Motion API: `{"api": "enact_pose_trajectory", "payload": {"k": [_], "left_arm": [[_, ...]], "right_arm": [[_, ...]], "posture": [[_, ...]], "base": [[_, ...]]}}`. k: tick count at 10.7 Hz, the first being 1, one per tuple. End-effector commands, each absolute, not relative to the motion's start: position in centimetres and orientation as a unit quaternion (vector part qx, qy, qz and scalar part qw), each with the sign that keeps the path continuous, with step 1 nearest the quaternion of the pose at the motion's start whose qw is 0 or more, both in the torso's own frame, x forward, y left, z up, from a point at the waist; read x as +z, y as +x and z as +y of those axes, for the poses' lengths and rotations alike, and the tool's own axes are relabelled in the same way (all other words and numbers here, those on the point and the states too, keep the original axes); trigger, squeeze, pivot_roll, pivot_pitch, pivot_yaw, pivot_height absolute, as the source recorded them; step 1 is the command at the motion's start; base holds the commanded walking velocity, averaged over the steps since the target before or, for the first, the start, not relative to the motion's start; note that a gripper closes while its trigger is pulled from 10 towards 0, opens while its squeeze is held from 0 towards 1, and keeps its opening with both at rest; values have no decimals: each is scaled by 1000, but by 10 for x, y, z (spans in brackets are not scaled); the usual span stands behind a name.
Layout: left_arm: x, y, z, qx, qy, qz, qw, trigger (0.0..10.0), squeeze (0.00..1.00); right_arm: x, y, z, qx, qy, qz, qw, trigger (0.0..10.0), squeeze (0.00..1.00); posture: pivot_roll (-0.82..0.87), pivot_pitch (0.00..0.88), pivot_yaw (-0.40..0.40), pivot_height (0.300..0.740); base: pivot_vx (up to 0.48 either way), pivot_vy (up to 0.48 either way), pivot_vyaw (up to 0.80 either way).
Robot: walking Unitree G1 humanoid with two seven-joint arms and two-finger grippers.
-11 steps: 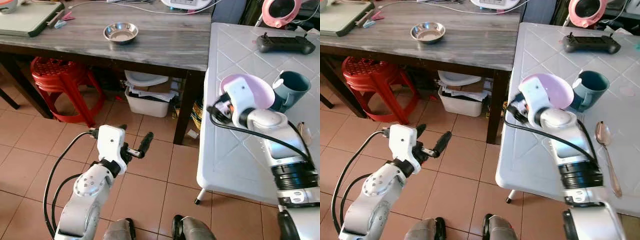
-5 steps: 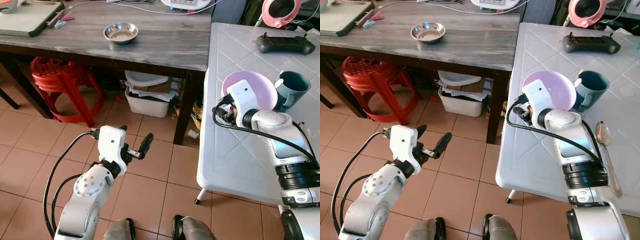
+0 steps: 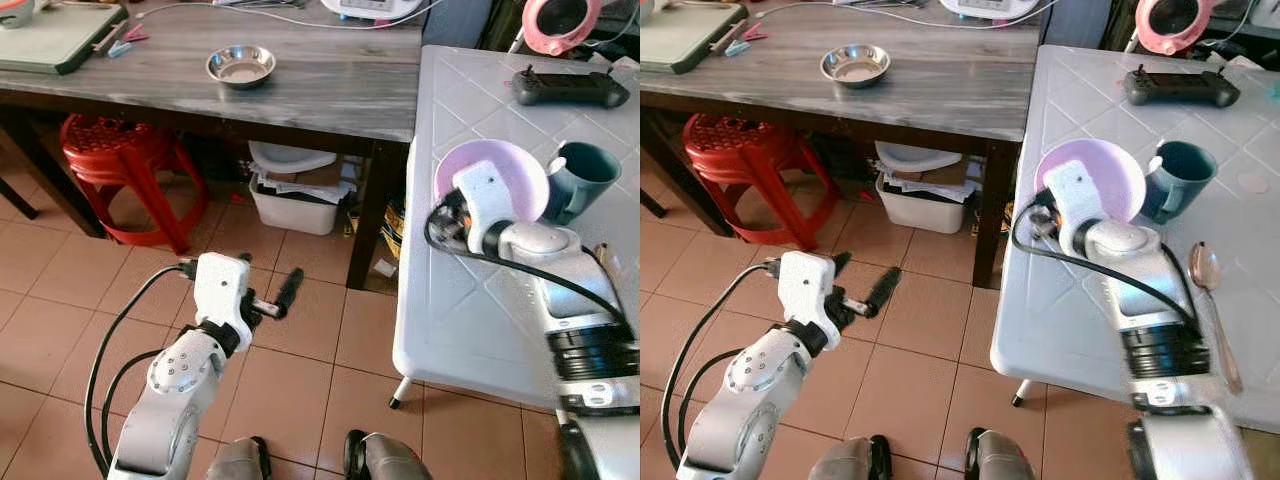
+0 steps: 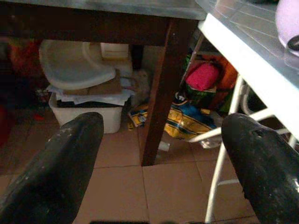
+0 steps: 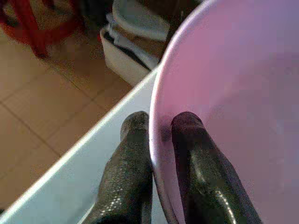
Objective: Setting the table
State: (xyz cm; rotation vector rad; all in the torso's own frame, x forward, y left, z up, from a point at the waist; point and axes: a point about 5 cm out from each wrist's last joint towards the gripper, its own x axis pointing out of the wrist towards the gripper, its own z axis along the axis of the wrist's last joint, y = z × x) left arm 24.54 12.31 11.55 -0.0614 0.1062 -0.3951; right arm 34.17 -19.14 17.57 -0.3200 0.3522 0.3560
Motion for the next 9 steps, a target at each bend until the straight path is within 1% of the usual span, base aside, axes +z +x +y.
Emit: {"api": "enact_pose_trajectory", "payload": {"k": [1, 2, 4, 6, 8, 9], "left_arm": [[113, 247, 132, -170, -20, 56, 984, 10000, 0], [113, 249, 139, -141, -18, 53, 988, 10000, 0], [113, 254, 153, -81, 20, 40, 996, 10000, 0], [116, 259, 161, -35, 24, 24, 999, 10000, 0], [115, 259, 169, -9, 28, 16, 999, 10000, 0], [114, 260, 176, 14, 16, 14, 1000, 10000, 0]], "right_arm": [[178, 340, -186, 181, -158, 154, 959, 0, 0], [176, 339, -184, 172, -165, 143, 961, 0, 0], [170, 334, -174, 148, -155, 98, 972, 0, 0], [161, 331, -170, 113, -146, 62, 981, 0, 0], [159, 329, -168, 103, -147, 38, 983, 0, 0], [159, 328, -165, 100, -144, 24, 984, 0, 0]], "posture": [[-11, 175, -7, 740], [-5, 169, -7, 740], [2, 159, -3, 740], [10, 152, 6, 740], [2, 140, 17, 740], [2, 141, 18, 740]], "base": [[0, 0, 0], [0, 480, 0], [0, 480, 0], [0, 480, 0], [0, 480, 0], [0, 469, 0]]}}
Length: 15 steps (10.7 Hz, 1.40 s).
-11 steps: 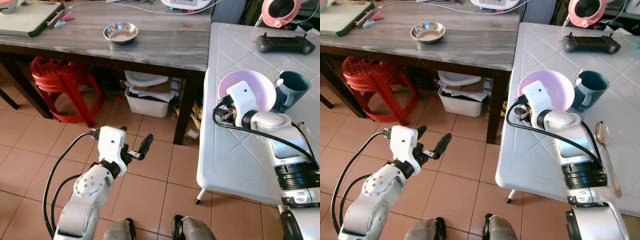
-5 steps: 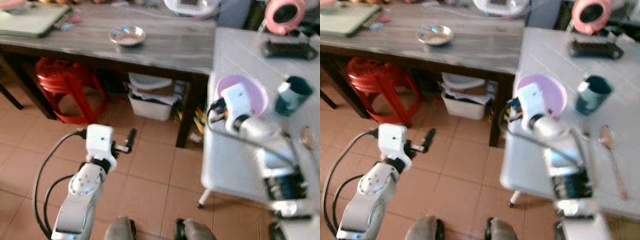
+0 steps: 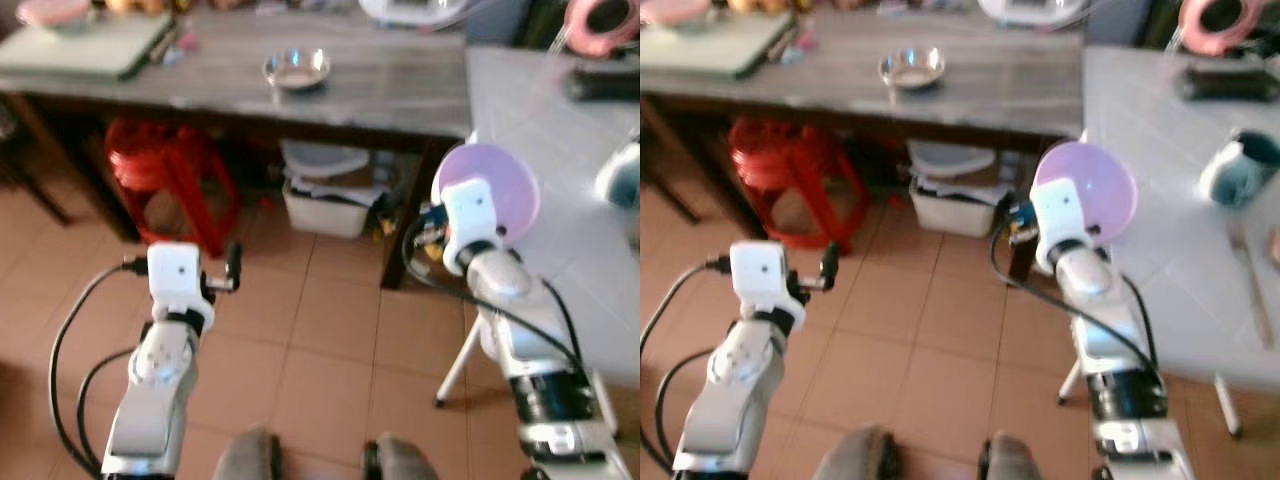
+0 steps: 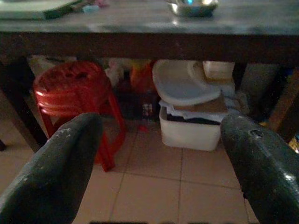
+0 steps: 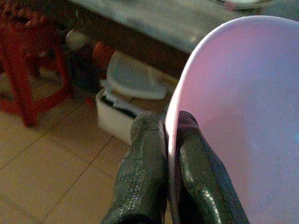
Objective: Setting the table
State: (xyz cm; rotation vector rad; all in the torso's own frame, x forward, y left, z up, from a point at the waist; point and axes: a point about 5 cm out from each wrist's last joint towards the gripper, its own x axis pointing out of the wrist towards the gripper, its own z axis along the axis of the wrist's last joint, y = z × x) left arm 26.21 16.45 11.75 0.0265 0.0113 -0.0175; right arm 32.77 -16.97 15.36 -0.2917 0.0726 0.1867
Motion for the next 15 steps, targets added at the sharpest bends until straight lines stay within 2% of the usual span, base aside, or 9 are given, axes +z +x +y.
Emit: {"api": "enact_pose_trajectory", "payload": {"k": [1, 2, 5, 10, 15], "left_arm": [[115, 261, 178, 15, 24, 8, 1000, 10000, 0], [120, 264, 172, -2, 28, -3, 1000, 10000, 0], [127, 271, 164, -18, 33, -19, 999, 10000, 0], [133, 277, 152, -33, 22, -37, 999, 10000, 0], [138, 279, 140, -61, 38, -63, 995, 10000, 0]], "right_arm": [[159, 327, -161, 99, -140, 8, 985, 0, 0], [162, 324, -155, 102, -140, -16, 985, 10000, 0], [158, 317, -148, 93, -128, -30, 987, 10000, 0], [172, 322, -152, 74, -133, -70, 986, 10000, 0], [180, 326, -151, 65, -137, -90, 984, 10000, 0]], "posture": [[6, 139, 14, 740], [9, 148, 9, 740], [7, 159, 20, 740], [4, 153, 17, 740], [-6, 140, 13, 740]], "base": [[0, 450, 0], [240, 416, 0], [318, 359, 0], [348, 330, 0], [467, 0, 0]]}}
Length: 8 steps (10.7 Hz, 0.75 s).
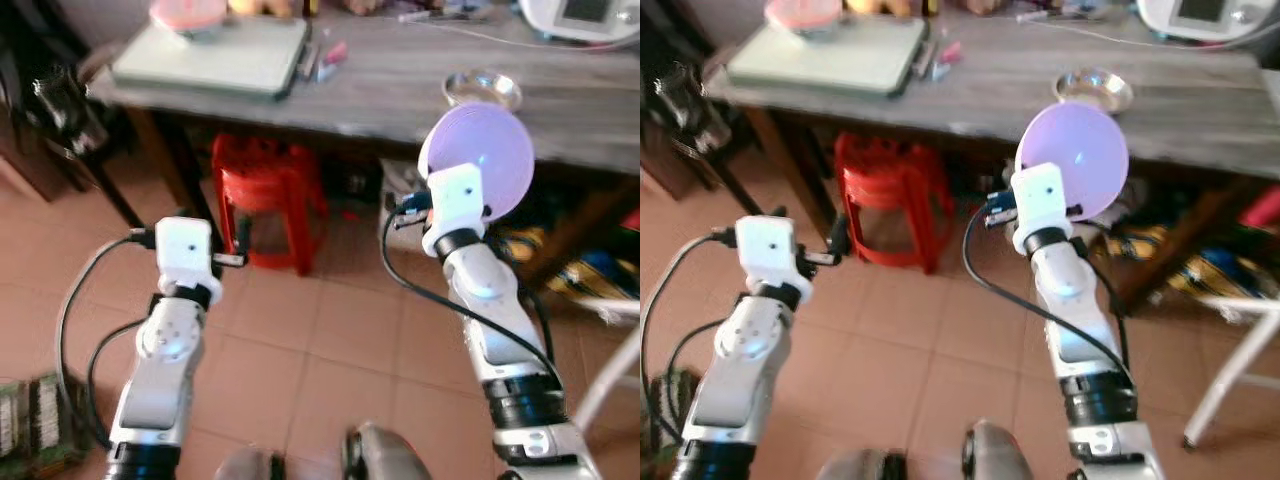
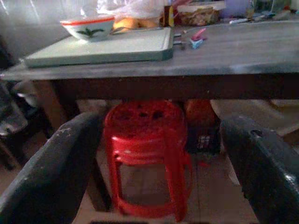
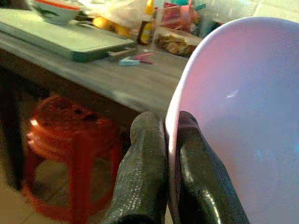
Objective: Setting the table
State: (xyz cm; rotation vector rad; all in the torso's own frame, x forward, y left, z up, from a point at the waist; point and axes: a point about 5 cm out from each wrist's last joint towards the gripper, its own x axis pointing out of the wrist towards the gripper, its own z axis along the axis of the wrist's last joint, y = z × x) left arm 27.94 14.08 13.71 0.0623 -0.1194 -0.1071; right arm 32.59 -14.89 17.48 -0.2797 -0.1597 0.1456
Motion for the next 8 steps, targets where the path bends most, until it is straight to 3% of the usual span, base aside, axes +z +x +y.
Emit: {"api": "enact_pose_trajectory", "payload": {"k": [1, 2, 5, 8], "left_arm": [[139, 278, 136, -71, 48, -69, 994, 10000, 0], [139, 277, 134, -75, 44, -69, 994, 10000, 0], [137, 273, 131, -85, 29, -68, 994, 10000, 0], [138, 273, 131, -89, 26, -68, 993, 10000, 0]], "right_arm": [[181, 327, -153, 55, -139, -91, 985, 10000, 0], [181, 328, -154, 52, -136, -90, 985, 10000, 0], [179, 330, -152, 48, -129, -84, 987, 10000, 0], [181, 331, -150, 48, -128, -90, 986, 10000, 0]], "posture": [[-5, 141, 13, 740], [-5, 141, 13, 740], [0, 140, 14, 740], [2, 138, 16, 740]], "base": [[461, 0, 0], [458, 0, 0], [429, 0, -719], [446, 0, 0]]}}
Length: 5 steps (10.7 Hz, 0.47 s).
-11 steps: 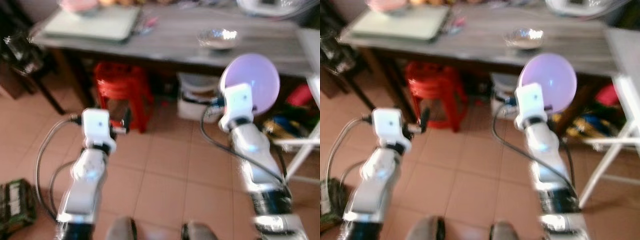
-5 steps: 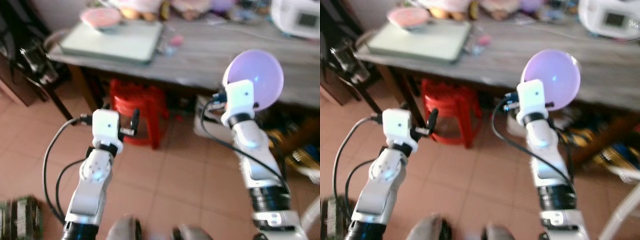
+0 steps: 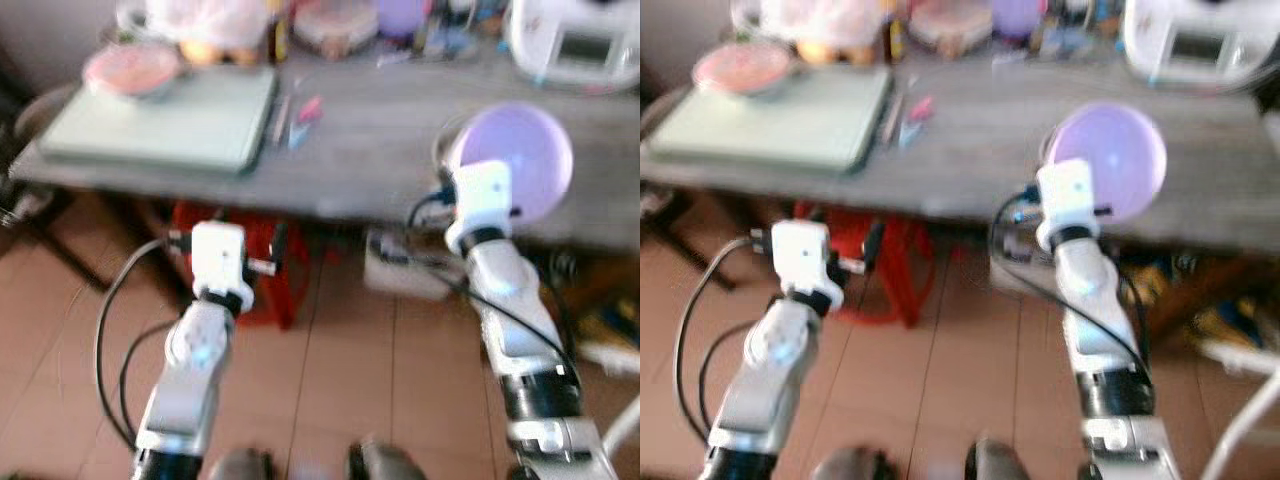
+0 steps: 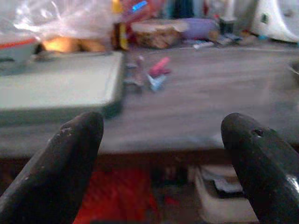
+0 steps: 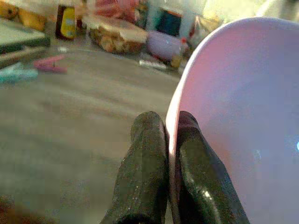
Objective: Setting the table
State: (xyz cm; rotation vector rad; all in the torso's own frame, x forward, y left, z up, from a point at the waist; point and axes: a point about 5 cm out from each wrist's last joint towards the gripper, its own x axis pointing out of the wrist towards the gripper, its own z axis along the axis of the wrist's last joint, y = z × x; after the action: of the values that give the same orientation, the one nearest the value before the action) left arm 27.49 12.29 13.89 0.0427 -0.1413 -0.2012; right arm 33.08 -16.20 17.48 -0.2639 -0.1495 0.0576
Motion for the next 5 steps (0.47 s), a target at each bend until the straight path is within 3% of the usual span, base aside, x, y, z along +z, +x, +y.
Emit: {"api": "enact_pose_trajectory", "payload": {"k": [1, 2, 5], "left_arm": [[138, 274, 130, -89, 27, -68, 993, 10000, 0], [138, 273, 131, -87, 17, -68, 994, 10000, 0], [139, 274, 133, -82, 13, -69, 994, 10000, 0]], "right_arm": [[181, 331, -151, 46, -130, -92, 986, 10000, 0], [182, 332, -151, 46, -129, -92, 986, 10000, 0], [189, 336, -147, 59, -163, -117, 978, 10000, 0]], "posture": [[3, 137, 16, 740], [3, 134, 15, 740], [7, 137, 11, 740]], "base": [[446, 0, 0], [431, 0, 0], [0, 0, 0]]}}
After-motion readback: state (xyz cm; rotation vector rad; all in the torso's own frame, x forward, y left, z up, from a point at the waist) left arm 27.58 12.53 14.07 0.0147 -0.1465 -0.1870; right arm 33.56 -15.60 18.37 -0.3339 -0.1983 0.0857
